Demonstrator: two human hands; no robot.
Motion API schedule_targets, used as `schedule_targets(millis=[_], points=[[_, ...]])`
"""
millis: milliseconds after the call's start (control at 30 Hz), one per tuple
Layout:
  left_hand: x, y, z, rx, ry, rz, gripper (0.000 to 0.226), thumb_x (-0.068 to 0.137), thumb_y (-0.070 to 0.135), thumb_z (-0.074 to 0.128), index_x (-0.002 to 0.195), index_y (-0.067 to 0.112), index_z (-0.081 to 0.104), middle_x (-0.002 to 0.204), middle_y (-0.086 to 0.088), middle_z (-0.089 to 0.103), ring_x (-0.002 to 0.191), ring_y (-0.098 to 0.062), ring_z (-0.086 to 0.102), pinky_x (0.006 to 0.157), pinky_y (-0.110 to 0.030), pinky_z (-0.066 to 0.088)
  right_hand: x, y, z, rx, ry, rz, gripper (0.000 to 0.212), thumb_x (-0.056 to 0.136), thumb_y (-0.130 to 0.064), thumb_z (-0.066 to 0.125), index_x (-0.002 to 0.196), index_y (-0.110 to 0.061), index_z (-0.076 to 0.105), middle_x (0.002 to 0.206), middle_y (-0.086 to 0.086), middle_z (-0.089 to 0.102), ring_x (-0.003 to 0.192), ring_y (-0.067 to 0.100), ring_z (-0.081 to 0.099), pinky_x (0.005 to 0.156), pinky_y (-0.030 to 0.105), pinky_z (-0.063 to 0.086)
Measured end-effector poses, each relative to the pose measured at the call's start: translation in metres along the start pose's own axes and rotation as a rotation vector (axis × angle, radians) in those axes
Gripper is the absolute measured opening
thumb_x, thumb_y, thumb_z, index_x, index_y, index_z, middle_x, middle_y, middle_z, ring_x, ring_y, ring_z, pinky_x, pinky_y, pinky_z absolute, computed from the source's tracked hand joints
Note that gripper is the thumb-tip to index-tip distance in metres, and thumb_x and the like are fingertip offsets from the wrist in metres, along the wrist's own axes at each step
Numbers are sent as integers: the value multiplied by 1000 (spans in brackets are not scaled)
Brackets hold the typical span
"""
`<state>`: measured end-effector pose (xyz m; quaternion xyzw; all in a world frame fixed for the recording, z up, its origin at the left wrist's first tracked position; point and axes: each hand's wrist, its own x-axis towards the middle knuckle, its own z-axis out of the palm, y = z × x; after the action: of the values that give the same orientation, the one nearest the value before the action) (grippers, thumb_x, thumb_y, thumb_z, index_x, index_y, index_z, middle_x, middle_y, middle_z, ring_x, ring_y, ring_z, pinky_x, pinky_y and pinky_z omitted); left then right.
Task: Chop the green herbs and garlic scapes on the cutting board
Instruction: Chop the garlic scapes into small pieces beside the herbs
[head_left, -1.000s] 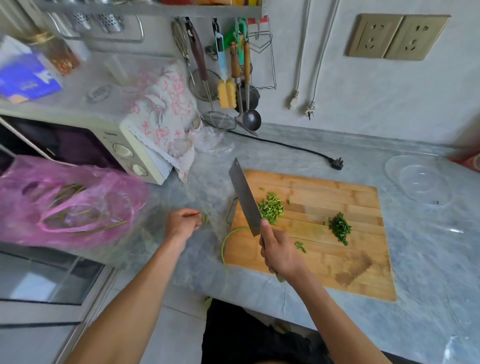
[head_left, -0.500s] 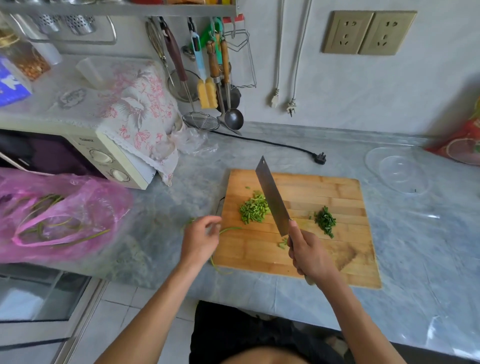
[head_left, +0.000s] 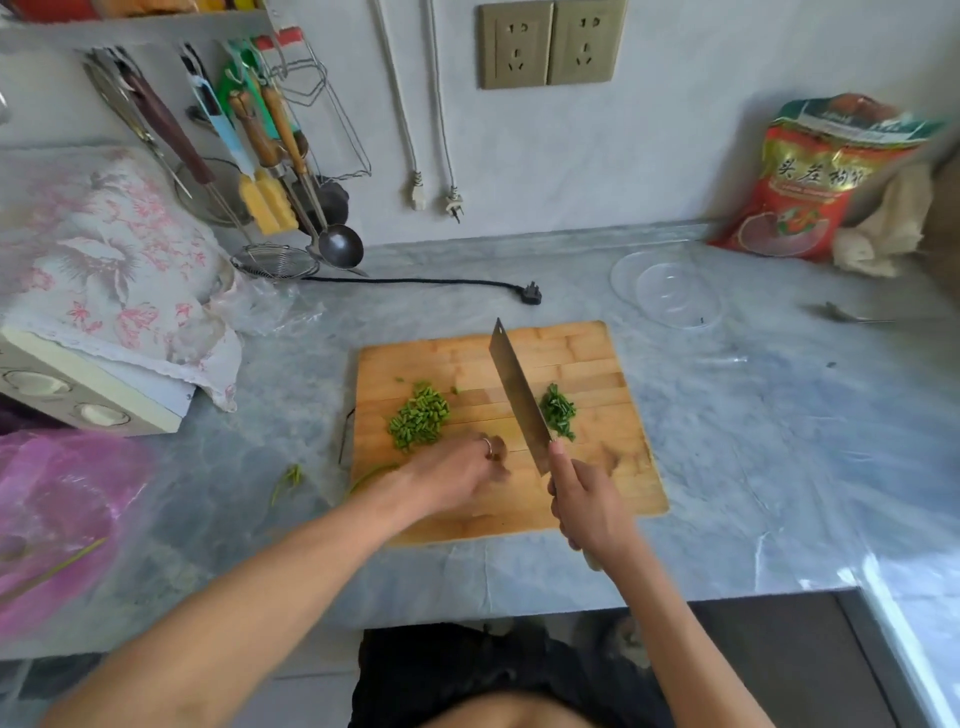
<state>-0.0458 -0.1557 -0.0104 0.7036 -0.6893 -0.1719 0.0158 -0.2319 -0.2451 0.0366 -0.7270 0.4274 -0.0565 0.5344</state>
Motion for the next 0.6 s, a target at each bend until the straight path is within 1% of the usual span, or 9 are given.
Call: schedule_targets(millis=[100,233,300,367,400,467,500,567,600], points=[[-4,-12,-1,107,33,50,26,101,16,51,121,13,66,126,-5,62,112,-24,60,92,-38,50,-1,2,1,12,-8,11,69,88,-73,27,68,-11,46,53,-2,43,48,14,38,52,29,33],[-10,-33,-10,193,62,21,35,101,32,36,110,11,63,113,-7,62,107,-29,58,82,-37,46,0,0,3,1,-30,4,67,91,-71,28,68,-11,45,56,2,43,51,15,38,52,31,35],[-17,-42,-18,201,100,-77,27,97,22,45,106,7,66,109,-12,64,100,-33,61,78,-41,51,0,-3,3,11,-54,0,64,93,-68,29,69,-11,45,58,3,43,52,16,38,52,30,35],[-24,-46,-17,183,187,-62,11,85,8,67,95,6,71,103,-11,68,90,-32,66,65,-40,58,1,-5,4,22,-84,-8,62,94,-67,29,71,-11,44,59,4,42,53,16,37,52,30,34],[-27,-45,-16,186,230,-41,12,81,6,73,92,8,73,101,-10,69,88,-29,67,62,-38,59,2,-6,5,20,-91,-10,62,94,-67,29,71,-12,45,60,5,42,53,17,37,52,30,34],[-27,-38,-9,179,279,40,13,81,14,77,94,12,76,106,-6,69,93,-25,66,68,-33,58,3,-7,5,18,-88,-8,63,93,-67,29,71,-11,46,60,4,43,52,17,38,51,31,35],[-27,-30,-6,168,240,61,16,86,20,73,100,14,76,112,-6,68,100,-24,65,77,-32,56,3,-7,6,19,-87,-6,63,93,-67,29,71,-10,46,59,4,44,52,16,38,51,31,36],[-30,-30,3,220,141,17,30,99,32,55,121,16,68,130,-4,62,119,-23,57,98,-33,46,4,-8,7,14,-89,-4,64,94,-67,29,70,-10,46,58,3,45,51,16,39,51,31,37],[-32,-34,6,209,131,-1,34,102,34,48,125,16,65,134,-3,60,123,-22,54,101,-33,43,4,-9,8,7,-92,-8,63,94,-67,29,70,-10,46,58,3,45,51,16,40,51,31,37]])
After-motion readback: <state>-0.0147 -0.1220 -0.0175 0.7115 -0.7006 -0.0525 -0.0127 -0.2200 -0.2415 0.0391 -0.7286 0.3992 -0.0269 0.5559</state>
